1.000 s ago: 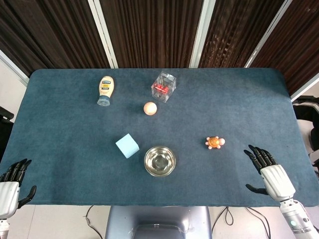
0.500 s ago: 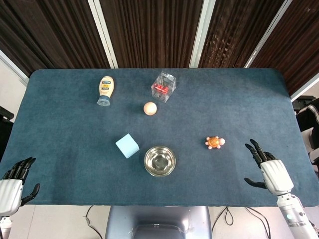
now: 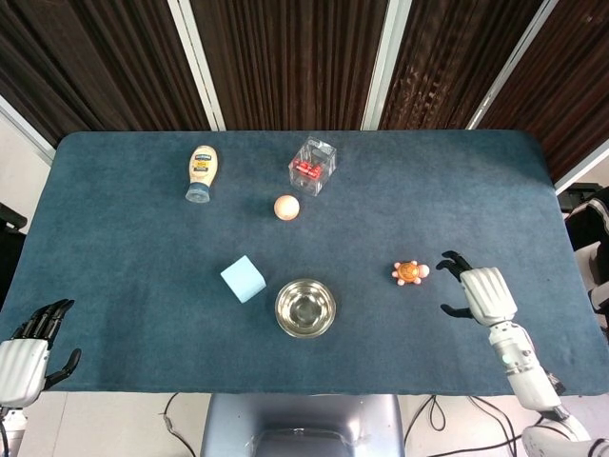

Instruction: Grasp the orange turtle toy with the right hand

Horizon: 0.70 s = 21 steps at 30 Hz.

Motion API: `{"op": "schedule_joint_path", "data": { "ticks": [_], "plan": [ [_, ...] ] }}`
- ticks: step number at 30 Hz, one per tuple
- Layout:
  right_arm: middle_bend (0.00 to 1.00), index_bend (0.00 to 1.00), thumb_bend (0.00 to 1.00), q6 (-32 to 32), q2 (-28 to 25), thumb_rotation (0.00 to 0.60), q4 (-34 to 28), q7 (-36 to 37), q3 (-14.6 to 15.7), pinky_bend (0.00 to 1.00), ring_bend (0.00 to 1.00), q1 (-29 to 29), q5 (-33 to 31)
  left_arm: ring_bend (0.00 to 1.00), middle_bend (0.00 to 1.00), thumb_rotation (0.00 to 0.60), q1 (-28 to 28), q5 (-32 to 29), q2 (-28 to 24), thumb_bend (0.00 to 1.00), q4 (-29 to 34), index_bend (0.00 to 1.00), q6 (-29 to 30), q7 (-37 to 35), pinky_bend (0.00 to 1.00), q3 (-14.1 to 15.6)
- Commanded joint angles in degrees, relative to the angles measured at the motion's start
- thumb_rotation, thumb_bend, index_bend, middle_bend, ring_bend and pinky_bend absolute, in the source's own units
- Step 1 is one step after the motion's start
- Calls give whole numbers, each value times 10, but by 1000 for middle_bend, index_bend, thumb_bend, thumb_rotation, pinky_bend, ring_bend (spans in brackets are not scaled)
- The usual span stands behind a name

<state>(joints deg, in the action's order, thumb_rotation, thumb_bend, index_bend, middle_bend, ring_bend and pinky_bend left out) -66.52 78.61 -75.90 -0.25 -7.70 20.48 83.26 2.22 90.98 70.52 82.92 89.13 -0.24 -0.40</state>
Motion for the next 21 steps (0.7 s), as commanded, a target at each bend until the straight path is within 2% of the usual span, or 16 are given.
{"op": "schedule_joint_path", "data": {
  "ticks": [1,6,21],
  "plan": [
    [328,473,91,35,38,600,42,-24,-15,873,888,29,-32,143,132,600,-1,-2,-1,345,0,97,0,-2,333,0],
    [341,488,93,70,69,600,81,-6,-24,878,892,51,-56,144,132,600,-2,-5,-1,344,3,97,1,2,334,1],
    [382,541,113,129,141,600,183,37,-26,894,902,98,-77,144,133,600,-12,-17,-3,345,19,98,6,29,338,3]
  ]
}}
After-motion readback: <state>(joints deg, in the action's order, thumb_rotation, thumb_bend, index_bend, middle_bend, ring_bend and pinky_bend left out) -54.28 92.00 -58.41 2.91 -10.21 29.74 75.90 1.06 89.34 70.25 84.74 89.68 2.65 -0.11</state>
